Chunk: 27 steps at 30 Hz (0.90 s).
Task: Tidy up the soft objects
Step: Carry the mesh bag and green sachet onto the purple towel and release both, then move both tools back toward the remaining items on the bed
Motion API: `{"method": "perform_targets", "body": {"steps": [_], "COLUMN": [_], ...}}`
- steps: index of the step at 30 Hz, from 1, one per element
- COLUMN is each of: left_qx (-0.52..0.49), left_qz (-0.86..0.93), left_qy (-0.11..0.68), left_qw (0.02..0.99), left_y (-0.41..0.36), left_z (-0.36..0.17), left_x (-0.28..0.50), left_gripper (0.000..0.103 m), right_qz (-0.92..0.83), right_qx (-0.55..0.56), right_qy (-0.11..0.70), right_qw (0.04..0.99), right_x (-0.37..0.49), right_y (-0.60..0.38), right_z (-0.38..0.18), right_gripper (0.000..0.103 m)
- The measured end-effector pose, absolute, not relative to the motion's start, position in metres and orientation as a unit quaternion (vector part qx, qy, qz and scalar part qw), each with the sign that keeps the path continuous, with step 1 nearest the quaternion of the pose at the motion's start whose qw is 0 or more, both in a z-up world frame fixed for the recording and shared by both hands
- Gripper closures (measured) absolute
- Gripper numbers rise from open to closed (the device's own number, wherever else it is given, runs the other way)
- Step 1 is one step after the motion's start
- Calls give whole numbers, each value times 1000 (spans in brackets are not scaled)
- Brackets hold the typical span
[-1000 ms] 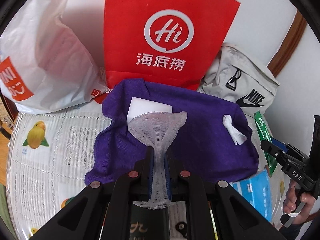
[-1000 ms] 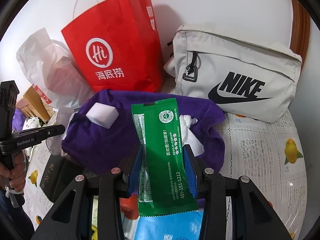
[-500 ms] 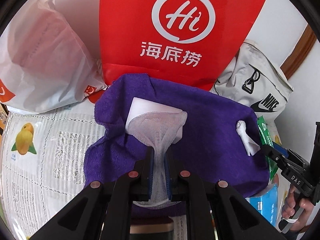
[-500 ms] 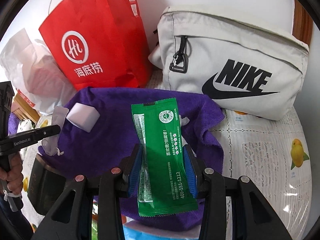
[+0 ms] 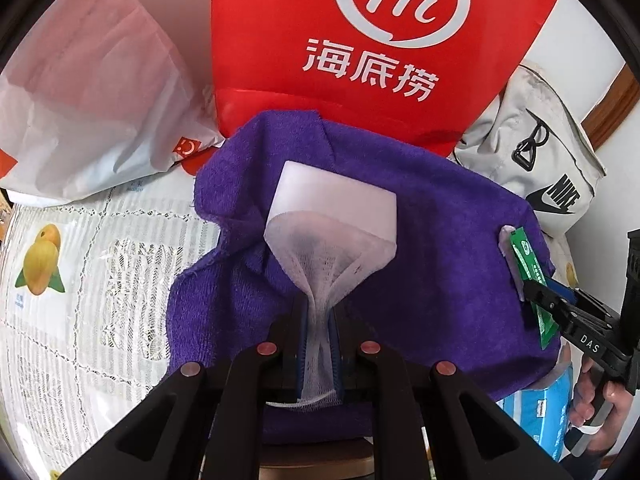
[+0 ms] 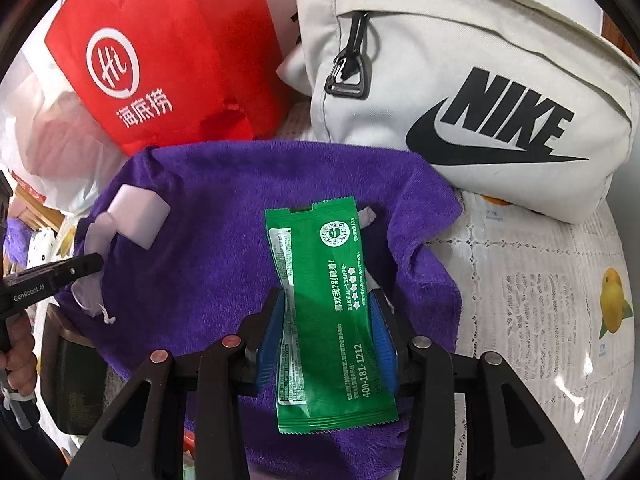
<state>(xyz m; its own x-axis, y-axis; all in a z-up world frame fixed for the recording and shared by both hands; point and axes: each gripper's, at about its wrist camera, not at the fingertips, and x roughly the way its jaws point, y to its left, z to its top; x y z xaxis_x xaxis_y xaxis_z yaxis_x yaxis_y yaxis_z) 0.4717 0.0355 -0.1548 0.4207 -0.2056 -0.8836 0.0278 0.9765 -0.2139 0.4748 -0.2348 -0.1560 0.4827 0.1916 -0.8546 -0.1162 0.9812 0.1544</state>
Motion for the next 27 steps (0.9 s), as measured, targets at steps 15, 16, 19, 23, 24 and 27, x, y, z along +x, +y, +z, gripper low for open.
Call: {"method": "perform_targets", "body": {"steps": [15, 16, 19, 23, 24, 27], "left_qx": [-59, -56, -58, -58, -58, -62], "left_qz": [-64, -63, -62, -60, -60, -59], "left_qy": [534, 532, 524, 514, 512, 505], "left_qw": [841, 842, 847, 854, 855, 859], "left_y": [27, 26, 28, 31, 32, 33], "left_z": [-150, -148, -139, -126, -122, -112], "left_x": [463, 461, 455, 446, 443, 431], "left_gripper": [48, 48, 45, 40, 40, 40], "right_qz": [98, 98, 100, 100, 101, 103], "right_qx": [20, 21, 25, 30, 33, 37], "right_qy": [486, 484, 477, 465, 460, 451], "right_qw": [868, 869, 873, 879, 881, 886], "right_x": [459, 457, 446, 431, 424, 410], "right_y": [-228, -228, -232, -235, -237, -238], "right_z": [-142, -140, -132, -119, -115, -106], "right_gripper": [35, 35, 35, 35, 35, 35]}}
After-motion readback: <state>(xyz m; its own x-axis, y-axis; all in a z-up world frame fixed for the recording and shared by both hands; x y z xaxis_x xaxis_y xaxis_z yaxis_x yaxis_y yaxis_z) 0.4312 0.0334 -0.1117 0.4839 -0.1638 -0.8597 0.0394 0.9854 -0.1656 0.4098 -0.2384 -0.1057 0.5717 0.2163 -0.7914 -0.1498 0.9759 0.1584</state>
